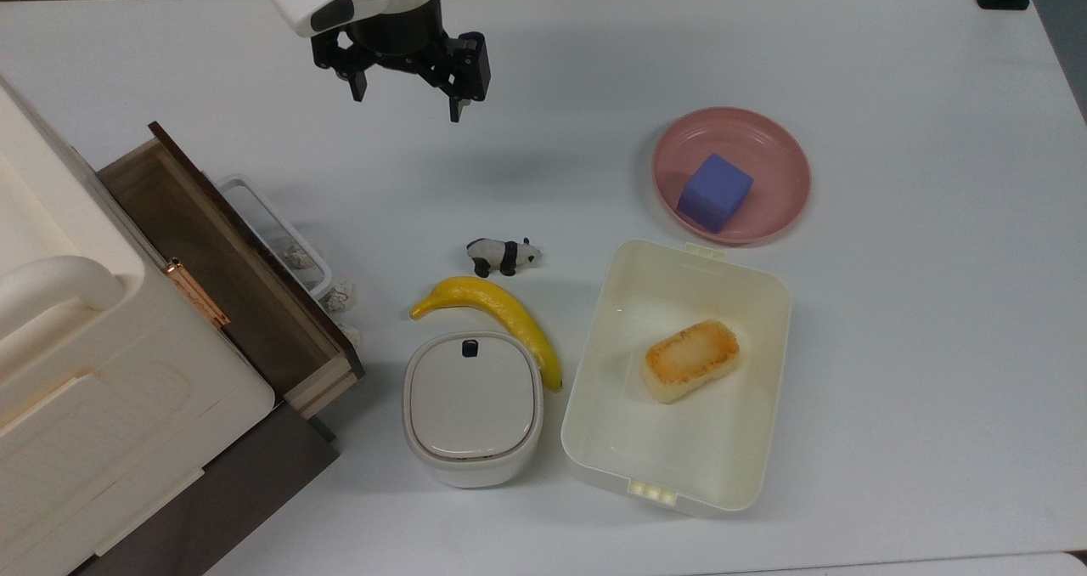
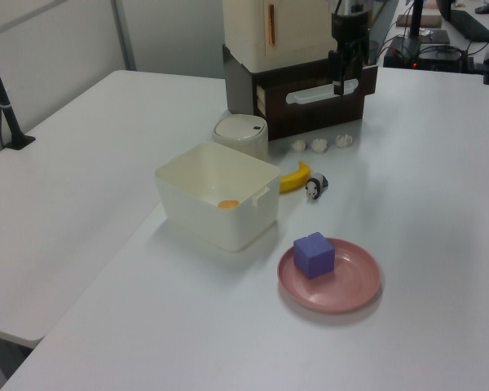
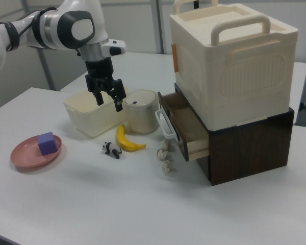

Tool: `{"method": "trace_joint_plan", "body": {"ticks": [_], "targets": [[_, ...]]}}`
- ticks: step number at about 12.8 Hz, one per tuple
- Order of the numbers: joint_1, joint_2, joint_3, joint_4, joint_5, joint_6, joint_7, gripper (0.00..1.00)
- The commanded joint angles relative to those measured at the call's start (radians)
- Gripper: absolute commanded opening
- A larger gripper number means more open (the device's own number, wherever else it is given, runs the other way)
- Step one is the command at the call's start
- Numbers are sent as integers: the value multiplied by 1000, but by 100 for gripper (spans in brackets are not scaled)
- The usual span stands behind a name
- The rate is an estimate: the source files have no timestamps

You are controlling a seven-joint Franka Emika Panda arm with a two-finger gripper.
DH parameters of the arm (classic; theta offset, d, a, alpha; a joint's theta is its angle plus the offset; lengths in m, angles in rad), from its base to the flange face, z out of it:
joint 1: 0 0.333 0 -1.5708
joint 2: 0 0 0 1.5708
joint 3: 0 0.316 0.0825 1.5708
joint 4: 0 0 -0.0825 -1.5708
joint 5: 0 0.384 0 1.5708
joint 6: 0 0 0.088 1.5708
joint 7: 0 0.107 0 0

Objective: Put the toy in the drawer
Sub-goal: 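Move the gripper toward the black-and-white panda toy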

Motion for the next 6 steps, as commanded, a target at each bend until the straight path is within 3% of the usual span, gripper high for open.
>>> {"method": "trace_joint_plan", "body": {"ticks": [1, 6], "targets": [[2, -11, -4, 1, 18, -38, -8, 100], [8, -6, -1, -8, 25, -41, 14, 100]]}}
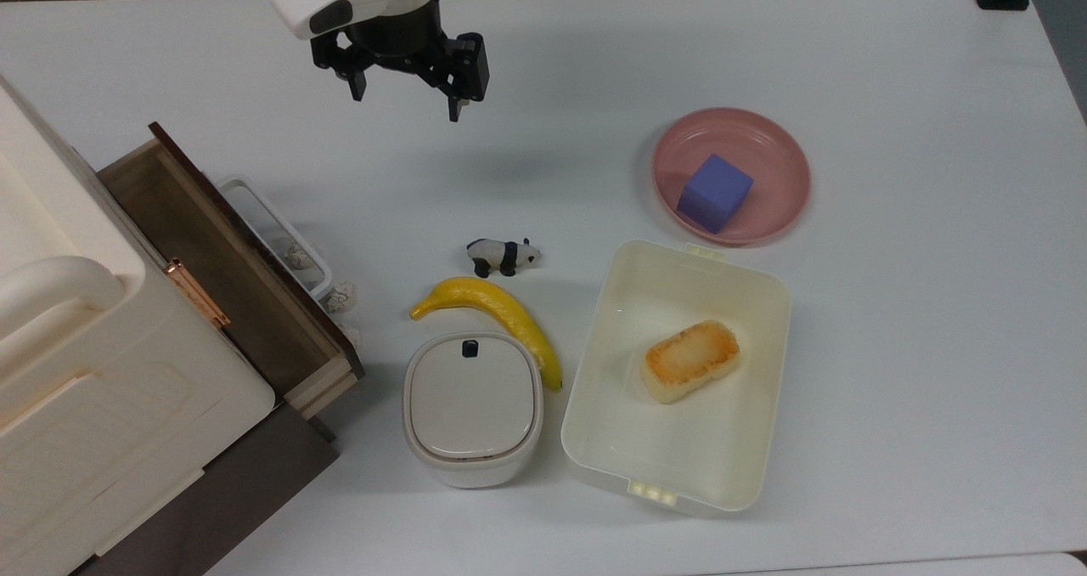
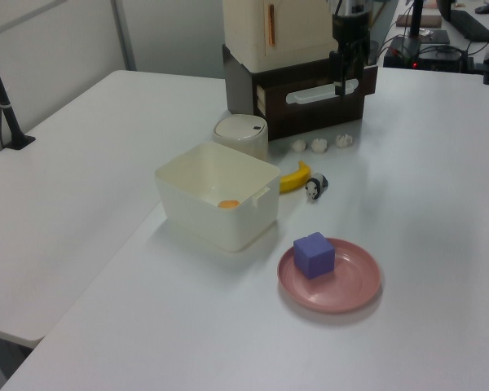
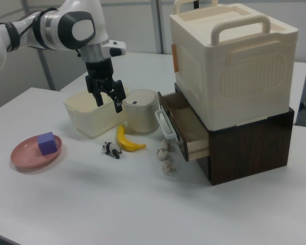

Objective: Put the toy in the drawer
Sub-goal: 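Move the gripper toward the black-and-white panda toy, then lower the gripper onto the panda toy and close it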

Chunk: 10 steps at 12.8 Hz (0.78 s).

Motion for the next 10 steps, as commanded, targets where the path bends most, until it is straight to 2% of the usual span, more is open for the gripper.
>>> {"method": "trace_joint_plan", "body": {"ticks": [1, 6, 9, 10], "targets": [[9, -8, -1, -15, 30, -29, 46, 100], [7, 28, -1, -36, 85, 7, 357, 100], [12, 76, 4, -79, 99, 110, 543, 100], [15, 78, 5, -137, 104, 191, 642, 100]]}}
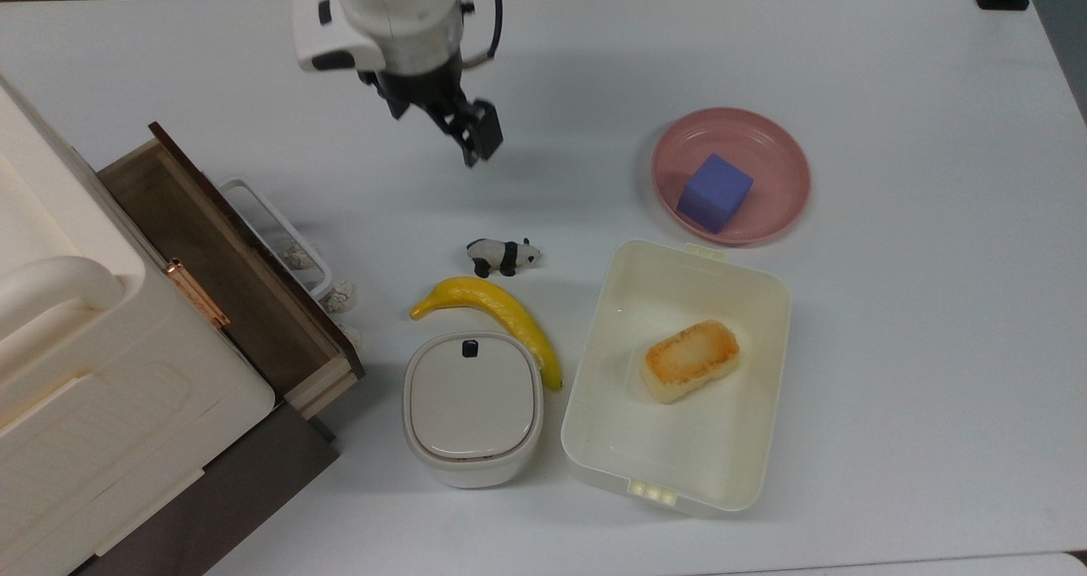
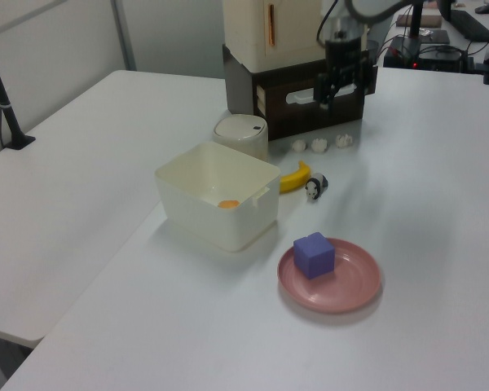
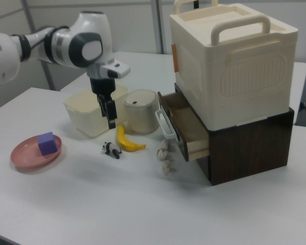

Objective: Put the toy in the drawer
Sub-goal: 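Lower the gripper onto the panda toy and close it, then lift the panda toy and carry it toward the open drawer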

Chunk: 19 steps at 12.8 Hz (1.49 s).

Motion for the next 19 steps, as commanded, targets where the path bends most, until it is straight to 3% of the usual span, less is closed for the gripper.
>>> {"method": "trace_joint_plan", "body": {"ticks": [1, 4, 6, 10, 12, 17, 18, 19], "targets": [[24, 8, 1, -134, 28, 193, 255, 100], [64, 51, 1, -181, 25, 349, 455, 100], [76, 68, 1, -179, 25, 409, 510, 100], [92, 118, 1, -173, 25, 445, 526, 100], [113, 144, 1, -173, 18, 472, 524, 92], [121, 164, 1, -173, -15, 473, 520, 58], [119, 169, 1, -173, -21, 475, 517, 39], [119, 169, 1, -173, -22, 478, 514, 13]]}}
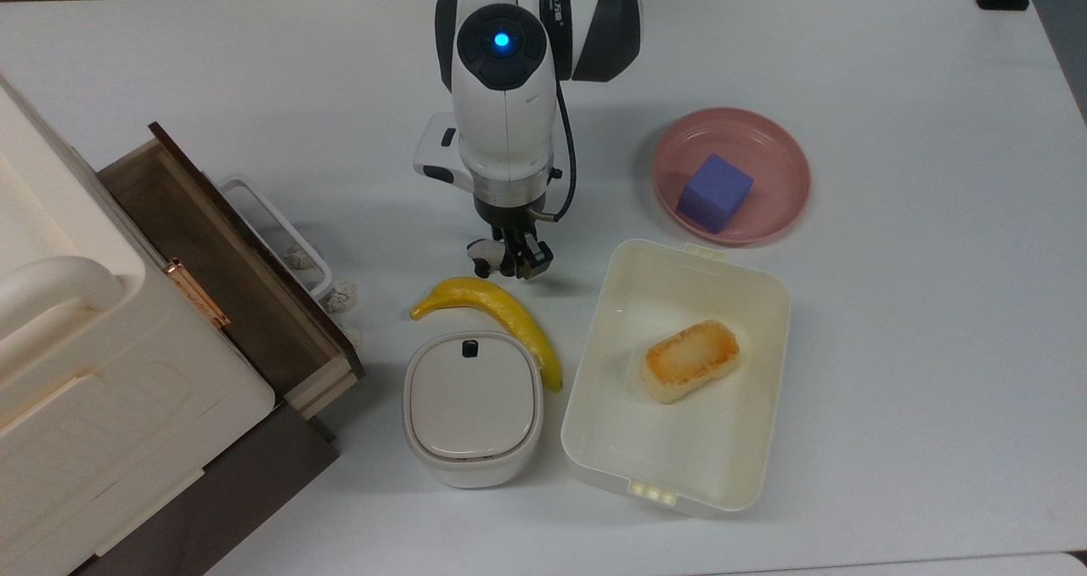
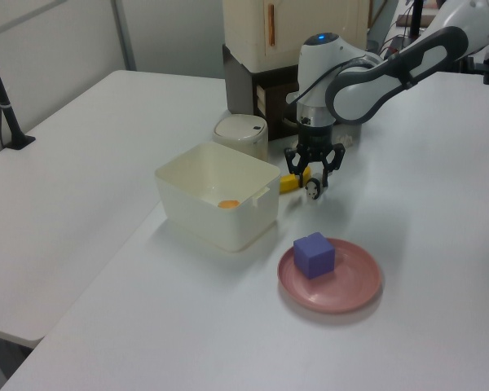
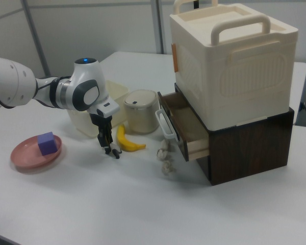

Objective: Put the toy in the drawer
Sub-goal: 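Lift the panda toy and carry it toward the open drawer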

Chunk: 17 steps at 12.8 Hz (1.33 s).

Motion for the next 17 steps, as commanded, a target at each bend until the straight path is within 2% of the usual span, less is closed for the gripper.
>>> {"method": "trace_joint_plan", "body": {"ticks": [1, 4, 7, 10, 11, 12, 14, 17], "targets": [[11, -4, -8, -13, -22, 28, 0, 0], [11, -24, -8, -11, -20, 17, -56, 0], [-3, -97, -8, 15, -3, -87, -245, 0], [-73, -120, -9, 149, 44, -252, -455, 0], [-108, -120, -18, 223, 73, -300, -539, 0], [-143, -122, -18, 264, 81, -315, -578, 0], [-214, -123, -18, 317, 76, -331, -652, 0], [-271, -123, -20, 322, 64, -320, -767, 0]]}}
